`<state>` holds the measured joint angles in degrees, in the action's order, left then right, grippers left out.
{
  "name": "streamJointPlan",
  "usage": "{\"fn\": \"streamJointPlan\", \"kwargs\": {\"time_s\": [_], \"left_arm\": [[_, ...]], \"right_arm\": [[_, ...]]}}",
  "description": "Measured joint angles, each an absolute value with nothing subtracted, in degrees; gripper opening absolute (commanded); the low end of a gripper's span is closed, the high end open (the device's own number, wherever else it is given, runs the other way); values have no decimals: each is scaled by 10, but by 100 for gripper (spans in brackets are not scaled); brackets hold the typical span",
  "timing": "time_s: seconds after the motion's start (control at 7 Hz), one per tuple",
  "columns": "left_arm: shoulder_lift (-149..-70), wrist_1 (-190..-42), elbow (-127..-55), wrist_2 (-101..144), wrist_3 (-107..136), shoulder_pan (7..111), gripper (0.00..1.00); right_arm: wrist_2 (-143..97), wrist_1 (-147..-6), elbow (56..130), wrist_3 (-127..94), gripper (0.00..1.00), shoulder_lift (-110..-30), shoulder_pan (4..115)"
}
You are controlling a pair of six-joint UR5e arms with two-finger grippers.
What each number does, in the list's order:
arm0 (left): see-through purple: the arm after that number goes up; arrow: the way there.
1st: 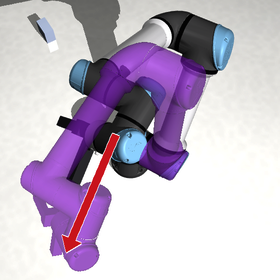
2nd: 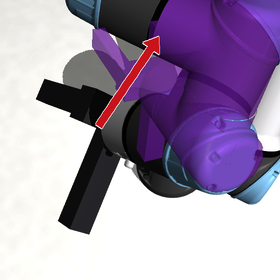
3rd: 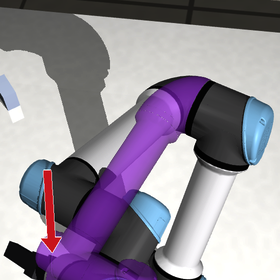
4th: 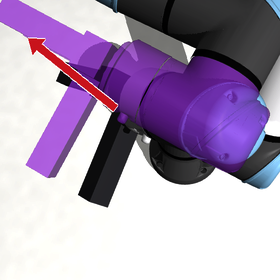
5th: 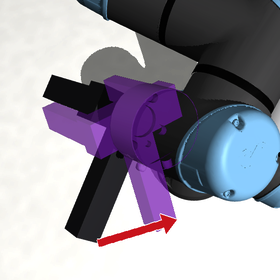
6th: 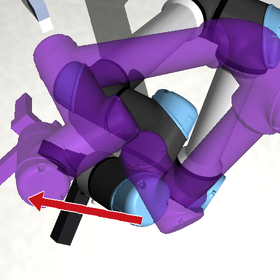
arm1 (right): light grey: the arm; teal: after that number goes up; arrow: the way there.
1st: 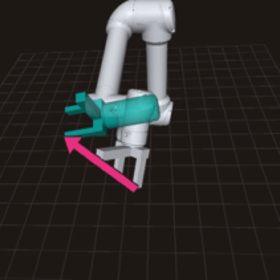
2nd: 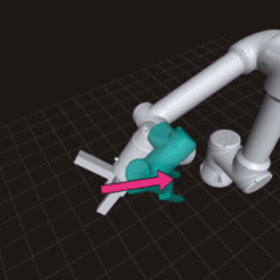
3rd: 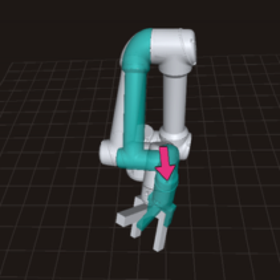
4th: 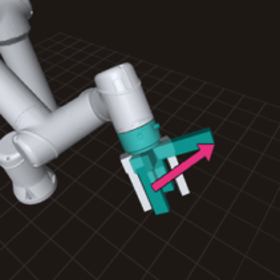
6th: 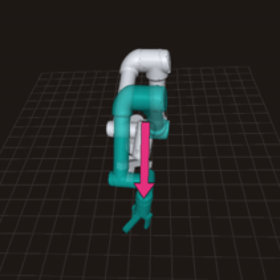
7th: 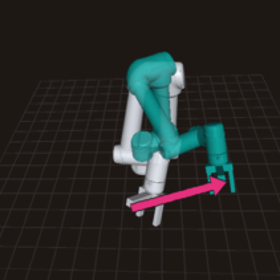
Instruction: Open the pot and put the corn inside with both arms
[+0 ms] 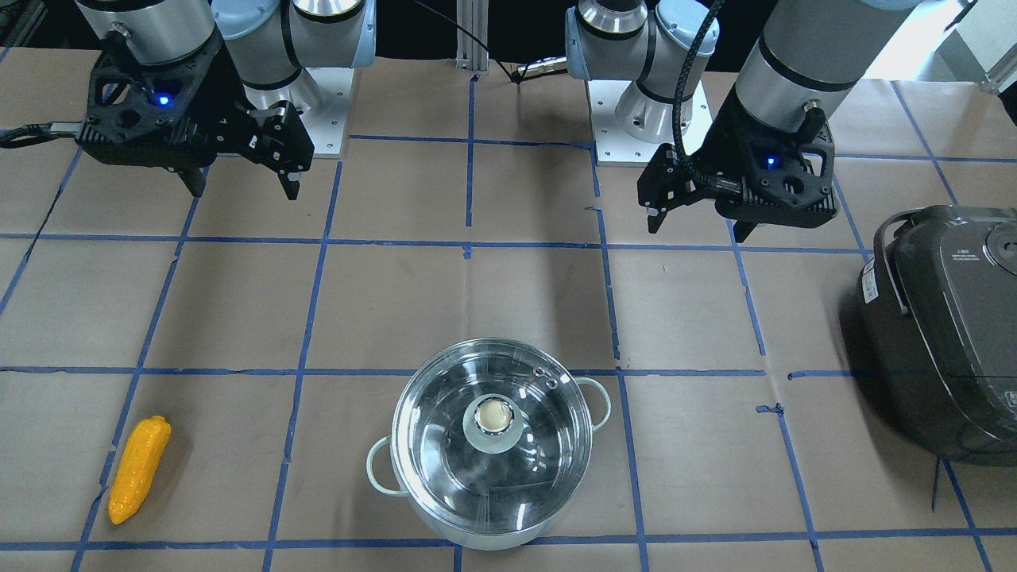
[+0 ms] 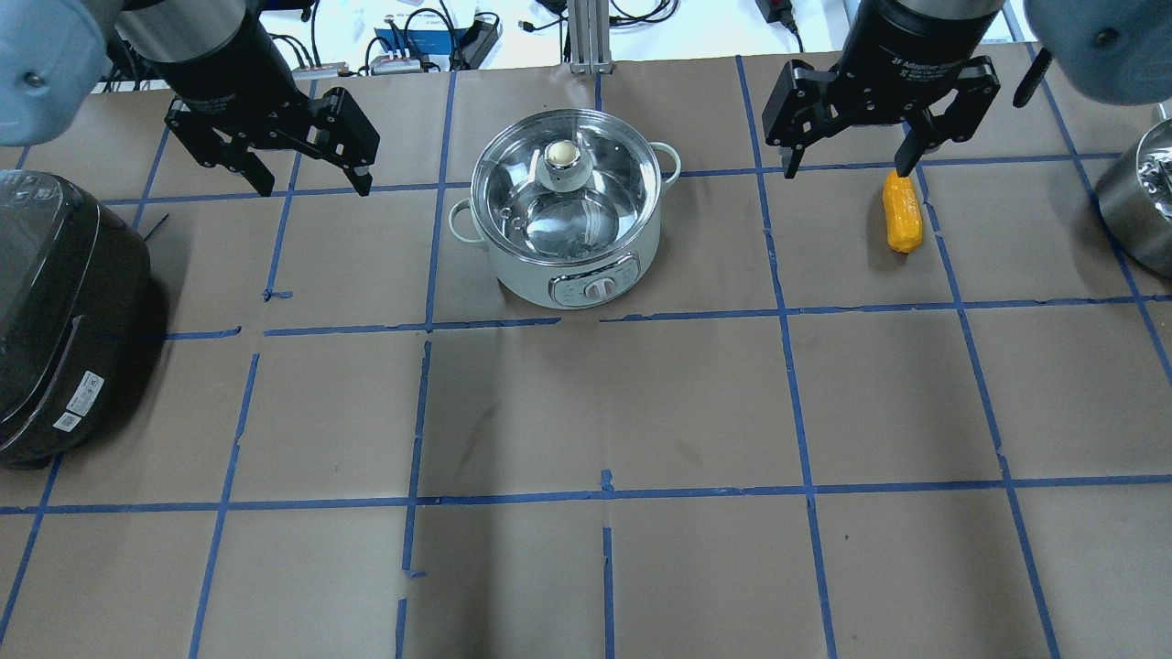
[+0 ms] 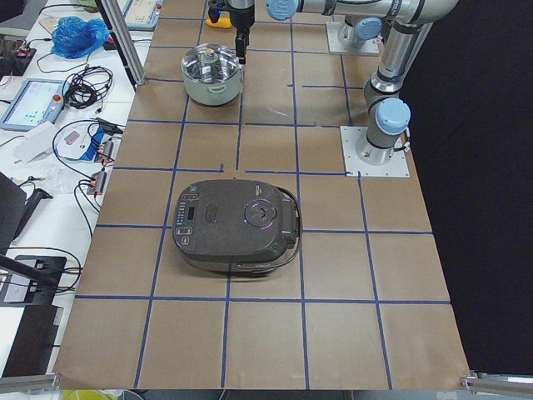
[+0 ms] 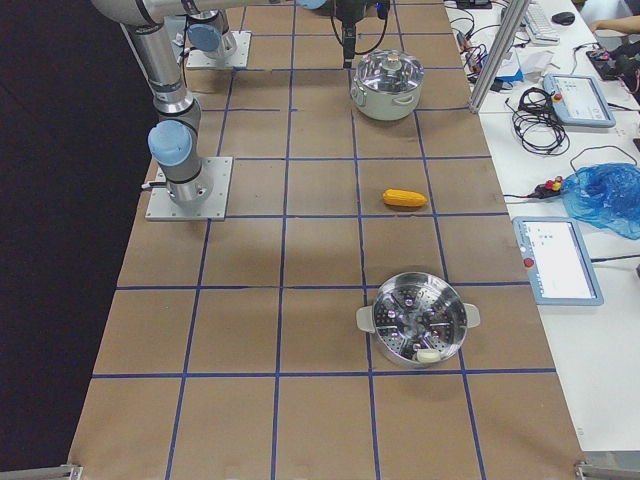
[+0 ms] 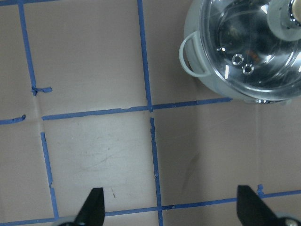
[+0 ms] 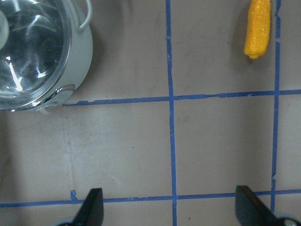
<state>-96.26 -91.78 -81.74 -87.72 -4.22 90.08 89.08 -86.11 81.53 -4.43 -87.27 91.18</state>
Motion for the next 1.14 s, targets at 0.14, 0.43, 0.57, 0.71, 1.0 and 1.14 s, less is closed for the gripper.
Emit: {"fn": "streamJointPlan", "kwargs": {"time_s": [0.14, 0.43, 0.57, 0.71, 1.0, 1.14], "left_arm": [[-997, -911, -788, -876, -18, 926, 100], [-1108, -876, -704, -878, 66, 999, 100], [-1158, -847, -676, -880, 99, 1023, 100], [-1197, -814, -661, -878, 121, 1036, 100], [-1234, -783, -655, -873, 143, 1044, 100], [-1242, -779, -656, -869, 148, 1045, 100]], "right_arm": [[890, -860, 798, -38, 100, -861, 880], [887, -872, 781, -7, 100, -828, 822], [886, -895, 781, 3, 99, -798, 800], [889, -929, 782, 16, 94, -757, 788], [907, -1014, 813, 44, 94, -678, 771], [911, -1091, 853, 56, 93, -656, 759]]}}
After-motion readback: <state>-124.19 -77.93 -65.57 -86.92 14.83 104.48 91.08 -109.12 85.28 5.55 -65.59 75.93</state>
